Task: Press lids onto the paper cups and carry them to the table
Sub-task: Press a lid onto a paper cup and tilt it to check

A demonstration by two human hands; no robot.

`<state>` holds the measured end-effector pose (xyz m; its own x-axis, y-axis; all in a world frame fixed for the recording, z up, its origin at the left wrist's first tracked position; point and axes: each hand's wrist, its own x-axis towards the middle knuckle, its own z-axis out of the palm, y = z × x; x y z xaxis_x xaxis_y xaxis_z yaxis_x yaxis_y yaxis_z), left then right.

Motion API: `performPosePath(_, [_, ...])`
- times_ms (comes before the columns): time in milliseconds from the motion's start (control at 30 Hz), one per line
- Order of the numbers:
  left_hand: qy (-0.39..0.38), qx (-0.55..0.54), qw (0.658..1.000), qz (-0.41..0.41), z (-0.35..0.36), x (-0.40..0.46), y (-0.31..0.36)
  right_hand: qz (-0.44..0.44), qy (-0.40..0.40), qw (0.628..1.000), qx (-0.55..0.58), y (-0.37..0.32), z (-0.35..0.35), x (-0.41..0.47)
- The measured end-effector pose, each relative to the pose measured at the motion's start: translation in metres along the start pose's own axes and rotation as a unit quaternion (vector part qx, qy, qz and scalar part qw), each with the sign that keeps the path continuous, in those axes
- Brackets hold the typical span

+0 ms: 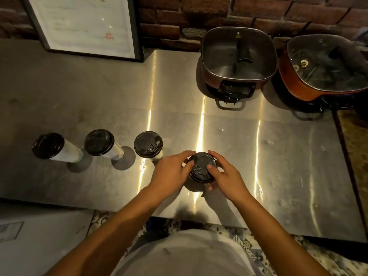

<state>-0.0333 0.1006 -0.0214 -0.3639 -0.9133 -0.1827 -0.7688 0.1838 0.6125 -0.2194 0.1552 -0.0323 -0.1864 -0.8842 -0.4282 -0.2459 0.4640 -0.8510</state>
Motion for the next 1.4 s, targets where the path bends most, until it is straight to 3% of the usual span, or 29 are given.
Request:
performPosePath(300, [0.002, -0.238, 0.966, -0.105, 0.015, -0.084, -0.049, 0.008, -0.035, 0.999, 0.020, 0.021, 0.063, -0.050])
performPosePath(400, [0.008, -0.308, 0.945, -0.111, 0.017, -0.098, -0.063, -0.008, -0.023, 0.999, -0.047, 0.022, 0.080, -0.058])
performPosePath(500, [0.006, -0.342, 0.932, -0.117, 0.017, -0.103, -0.071, -0.036, 0.053, 0.979, -0.195, 0.009, 0.093, -0.054])
performPosePath(667, [-0.021, -0.350, 0.930, -0.107, 0.020, -0.102, -0.069, 0.009, 0.138, 0.979, -0.149, -0.012, 0.130, -0.038])
performPosePath(867, [-0.045, -0.379, 0.913, -0.145, 0.021, -0.094, -0.067, -0.049, 0.208, 0.930, -0.299, -0.001, 0.146, -0.023])
performPosePath(1167, [-0.081, -0.395, 0.903, -0.147, 0.022, -0.087, -0.072, -0.097, 0.181, 0.919, -0.337, 0.009, 0.135, -0.011])
performPosePath(1333, [-0.074, -0.413, 0.895, -0.150, 0.025, -0.087, -0.073, -0.101, 0.067, 0.940, -0.319, 0.005, 0.118, -0.002])
performPosePath(1400, [-0.073, -0.415, 0.895, -0.145, 0.025, -0.086, -0.074, -0.113, 0.058, 0.943, -0.308, 0.007, 0.115, -0.002])
